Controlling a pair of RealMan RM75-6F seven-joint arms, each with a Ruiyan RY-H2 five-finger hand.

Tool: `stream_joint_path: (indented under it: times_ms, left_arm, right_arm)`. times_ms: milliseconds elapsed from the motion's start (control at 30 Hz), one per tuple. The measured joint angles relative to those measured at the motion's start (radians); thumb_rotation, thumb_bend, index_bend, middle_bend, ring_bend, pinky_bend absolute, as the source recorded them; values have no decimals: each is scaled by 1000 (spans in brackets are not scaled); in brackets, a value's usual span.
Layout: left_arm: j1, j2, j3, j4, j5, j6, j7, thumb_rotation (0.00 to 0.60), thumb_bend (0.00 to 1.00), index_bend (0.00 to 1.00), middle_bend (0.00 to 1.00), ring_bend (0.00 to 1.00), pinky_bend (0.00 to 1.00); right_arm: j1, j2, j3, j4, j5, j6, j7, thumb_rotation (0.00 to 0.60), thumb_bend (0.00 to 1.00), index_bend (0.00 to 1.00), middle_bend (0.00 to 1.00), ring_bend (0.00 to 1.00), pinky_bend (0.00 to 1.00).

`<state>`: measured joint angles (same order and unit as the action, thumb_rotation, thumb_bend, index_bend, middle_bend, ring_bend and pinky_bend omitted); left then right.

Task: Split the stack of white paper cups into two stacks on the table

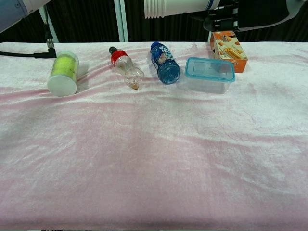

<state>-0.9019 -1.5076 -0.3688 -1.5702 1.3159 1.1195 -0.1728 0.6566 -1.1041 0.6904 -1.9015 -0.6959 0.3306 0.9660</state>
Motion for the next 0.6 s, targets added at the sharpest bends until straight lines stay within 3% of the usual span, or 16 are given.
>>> stream_joint_path:
  times_ms: [600]
  left_arm:
    - [11,24,1,15,16,7,-43,600,626,773,342,0,126]
  right_arm:
    - [-50,24,26,22,-3,-28,1,600,522,723,561,636,561]
